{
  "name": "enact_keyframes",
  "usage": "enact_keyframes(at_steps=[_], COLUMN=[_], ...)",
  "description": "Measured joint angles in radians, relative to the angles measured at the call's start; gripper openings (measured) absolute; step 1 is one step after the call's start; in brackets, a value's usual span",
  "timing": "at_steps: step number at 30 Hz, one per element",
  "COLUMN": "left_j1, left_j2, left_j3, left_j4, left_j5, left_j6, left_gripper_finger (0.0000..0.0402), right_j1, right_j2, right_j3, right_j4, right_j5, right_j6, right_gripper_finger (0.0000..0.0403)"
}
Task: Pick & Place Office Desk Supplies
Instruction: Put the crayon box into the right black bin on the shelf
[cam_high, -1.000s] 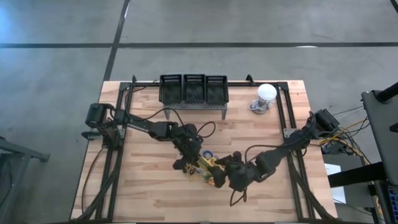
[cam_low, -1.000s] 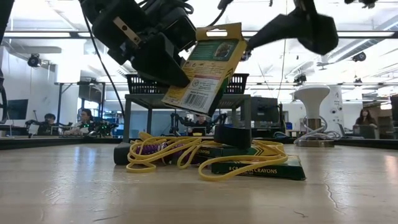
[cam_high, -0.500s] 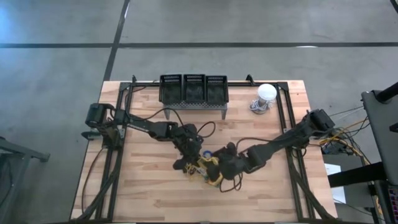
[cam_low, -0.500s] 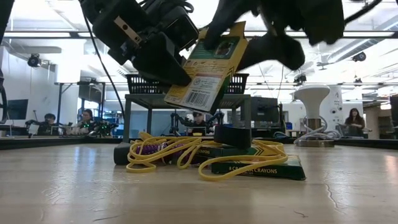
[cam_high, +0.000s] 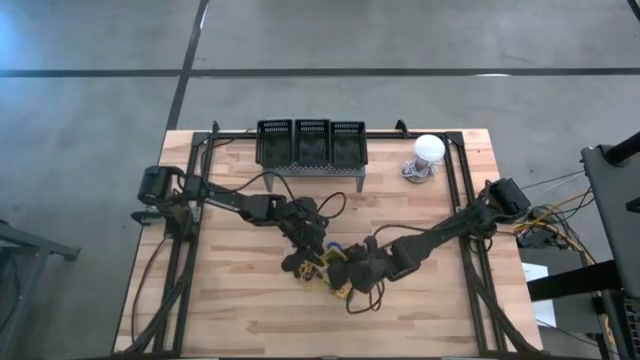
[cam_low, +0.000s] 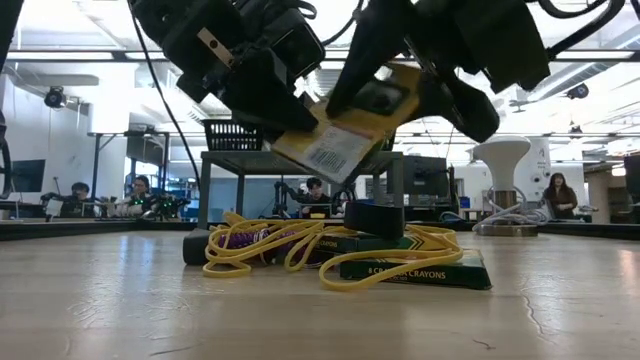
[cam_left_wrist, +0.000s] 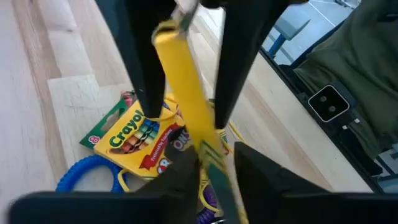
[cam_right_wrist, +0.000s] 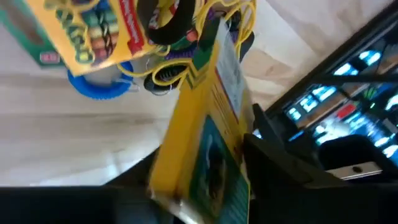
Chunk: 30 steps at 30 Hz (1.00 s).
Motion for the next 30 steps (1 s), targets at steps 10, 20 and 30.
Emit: enact_keyframes(at_steps=[10, 20, 30], left_j1=[0.029, -0.231, -0.252], left_j2=[-0.129, -0.223, -0.051], left_j3=[0.103, 0.119, -0.015], left_j4=[-0.284, -0.295, 0.201], left_j5=[-0.306, -1.113, -1.117], left_j6=[0.079, 0.229, 0.246], left_gripper_finger=[0.0219, 0.0222, 0.0222], right_j1=[0.054, 0.014, -0.157], right_j2=[-0.003, -0.087, -0.117], right_j3=[-0.001, 0.045, 0.189], right_j4=[-0.053, -0.395, -0.499], right_j5=[0.125, 0.081, -0.326], right_j6=[0.47, 1.276, 1.777], right_gripper_finger=[0.0036, 0.0048, 0.0042])
